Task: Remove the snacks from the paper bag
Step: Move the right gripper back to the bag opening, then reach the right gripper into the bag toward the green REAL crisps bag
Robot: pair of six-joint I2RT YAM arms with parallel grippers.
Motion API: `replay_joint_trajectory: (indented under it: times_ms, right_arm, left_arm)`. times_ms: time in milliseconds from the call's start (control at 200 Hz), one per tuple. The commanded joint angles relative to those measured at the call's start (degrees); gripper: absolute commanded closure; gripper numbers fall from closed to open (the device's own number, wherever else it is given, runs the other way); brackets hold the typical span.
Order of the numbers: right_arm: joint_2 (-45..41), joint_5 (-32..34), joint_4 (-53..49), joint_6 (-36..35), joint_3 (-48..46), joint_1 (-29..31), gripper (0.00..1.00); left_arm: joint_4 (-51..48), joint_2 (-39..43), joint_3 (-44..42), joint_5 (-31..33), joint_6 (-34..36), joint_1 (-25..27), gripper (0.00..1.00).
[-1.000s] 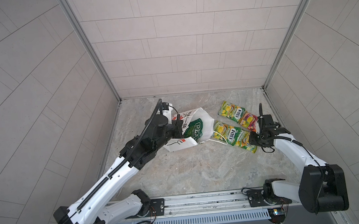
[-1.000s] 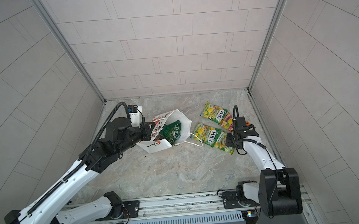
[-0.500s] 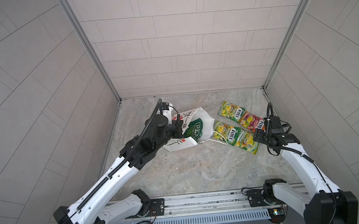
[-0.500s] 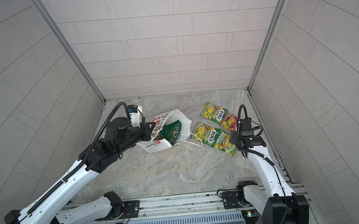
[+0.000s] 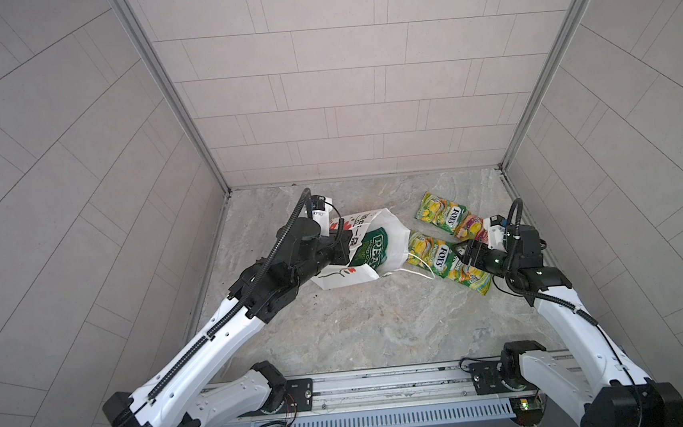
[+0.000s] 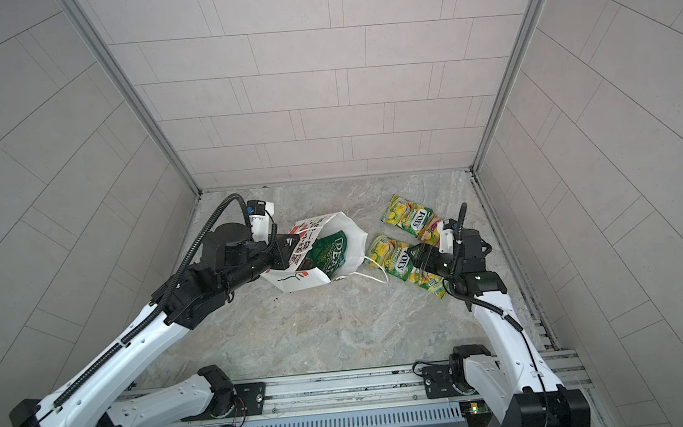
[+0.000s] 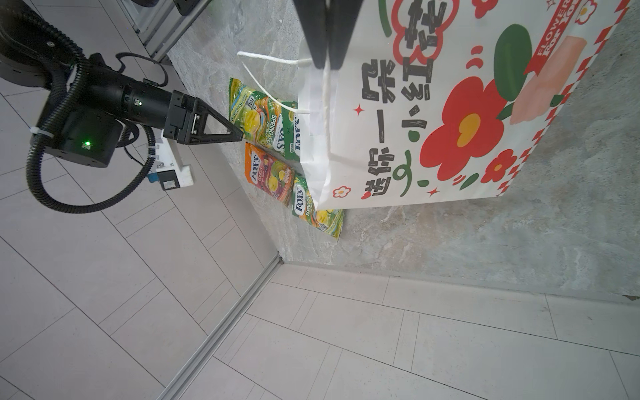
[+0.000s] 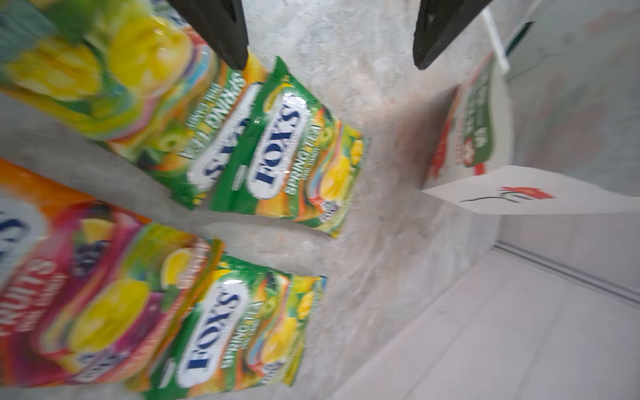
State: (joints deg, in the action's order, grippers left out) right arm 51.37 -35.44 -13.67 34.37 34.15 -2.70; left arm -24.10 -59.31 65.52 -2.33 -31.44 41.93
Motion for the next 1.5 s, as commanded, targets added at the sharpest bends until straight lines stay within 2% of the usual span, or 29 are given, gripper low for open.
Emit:
replay_joint_trajectory:
  times_ms: [0, 285, 450, 600, 991, 1186, 1491]
  right_arm:
    - [-1.6, -12.7, 13.6, 8.9, -0.4, 2.6, 0.27]
    - [-0.7, -10.7, 15.2, 7.4, 3.9, 16.8, 0.34]
    - [2.5, -4.6, 13.3, 3.7, 6.7, 26.0, 0.43]
    - [6.0, 0.7, 11.0, 1.1, 8.9, 31.8, 0.45]
    - [15.9, 9.5, 6.1, -4.5, 13.4, 39.4, 0.52]
    - [20.4, 11.4, 5.7, -4.5, 14.9, 40.8, 0.54]
    - [25.5, 21.6, -2.5, -4.3, 18.6, 42.3, 0.54]
  left_arm:
    - [2.4, -0.2, 0.4, -2.2, 0.6, 0.1, 1.00]
    - [4.4, -0.9, -0.4, -4.2, -0.2, 0.2, 1.00]
    - [5.0, -1.2, -0.6, -5.1, -0.6, 0.2, 1.00]
    - [6.3, -1.2, -1.0, -6.0, -1.5, 0.1, 1.00]
    - [7.8, -1.9, -1.0, -7.9, -2.2, 0.2, 1.00]
    - [8.2, -2.1, -0.9, -8.4, -2.1, 0.1, 1.00]
    - [8.7, -2.6, -0.8, -9.5, -2.1, 0.2, 1.00]
